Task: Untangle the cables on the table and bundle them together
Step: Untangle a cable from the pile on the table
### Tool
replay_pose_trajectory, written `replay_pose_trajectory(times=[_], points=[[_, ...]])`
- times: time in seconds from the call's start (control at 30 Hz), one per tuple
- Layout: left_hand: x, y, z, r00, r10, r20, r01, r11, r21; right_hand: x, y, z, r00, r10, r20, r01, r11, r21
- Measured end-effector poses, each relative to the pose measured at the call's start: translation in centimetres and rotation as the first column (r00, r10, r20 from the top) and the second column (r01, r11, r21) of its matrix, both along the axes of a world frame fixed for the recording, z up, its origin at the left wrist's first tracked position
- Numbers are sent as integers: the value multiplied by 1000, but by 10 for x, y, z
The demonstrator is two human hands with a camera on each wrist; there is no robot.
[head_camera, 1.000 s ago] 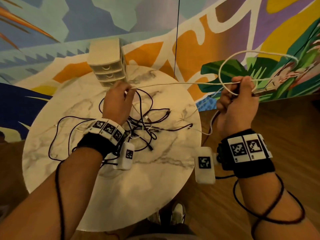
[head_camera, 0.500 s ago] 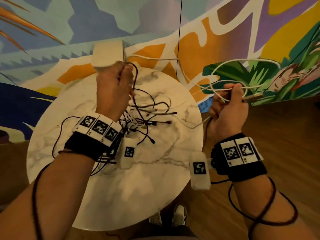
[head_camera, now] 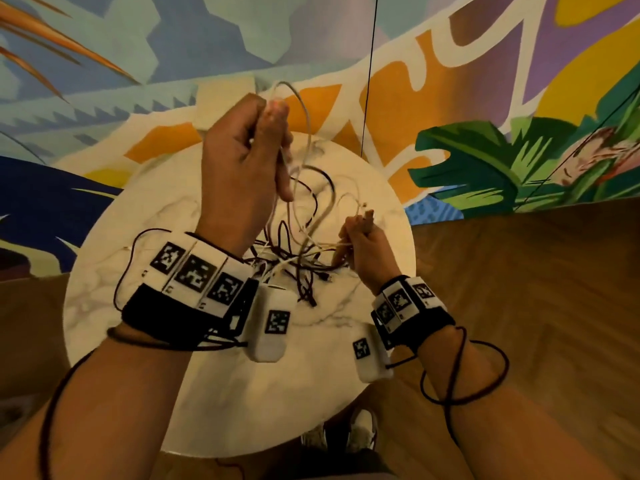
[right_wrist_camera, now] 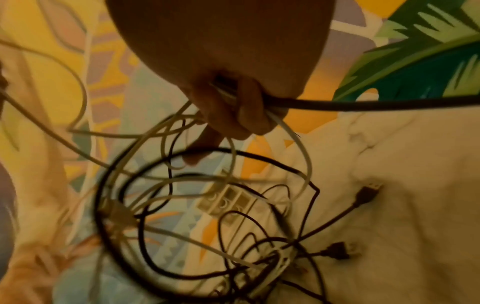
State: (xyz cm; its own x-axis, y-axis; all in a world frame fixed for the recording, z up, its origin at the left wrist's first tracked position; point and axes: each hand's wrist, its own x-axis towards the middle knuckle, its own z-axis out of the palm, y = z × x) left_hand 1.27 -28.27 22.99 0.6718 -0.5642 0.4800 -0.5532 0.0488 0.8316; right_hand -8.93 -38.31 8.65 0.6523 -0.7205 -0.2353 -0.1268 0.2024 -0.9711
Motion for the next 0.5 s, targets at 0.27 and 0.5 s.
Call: replay_pose_trajectory(times=[0.27, 0.5], points=[[56, 25, 7, 907, 214, 362, -275, 953, 126, -23, -26, -34, 943, -226, -246, 174, 961, -217], [74, 37, -20, 795, 218, 567, -435, 855, 281, -45, -53, -38, 867, -475, -151, 482, 876, 15]])
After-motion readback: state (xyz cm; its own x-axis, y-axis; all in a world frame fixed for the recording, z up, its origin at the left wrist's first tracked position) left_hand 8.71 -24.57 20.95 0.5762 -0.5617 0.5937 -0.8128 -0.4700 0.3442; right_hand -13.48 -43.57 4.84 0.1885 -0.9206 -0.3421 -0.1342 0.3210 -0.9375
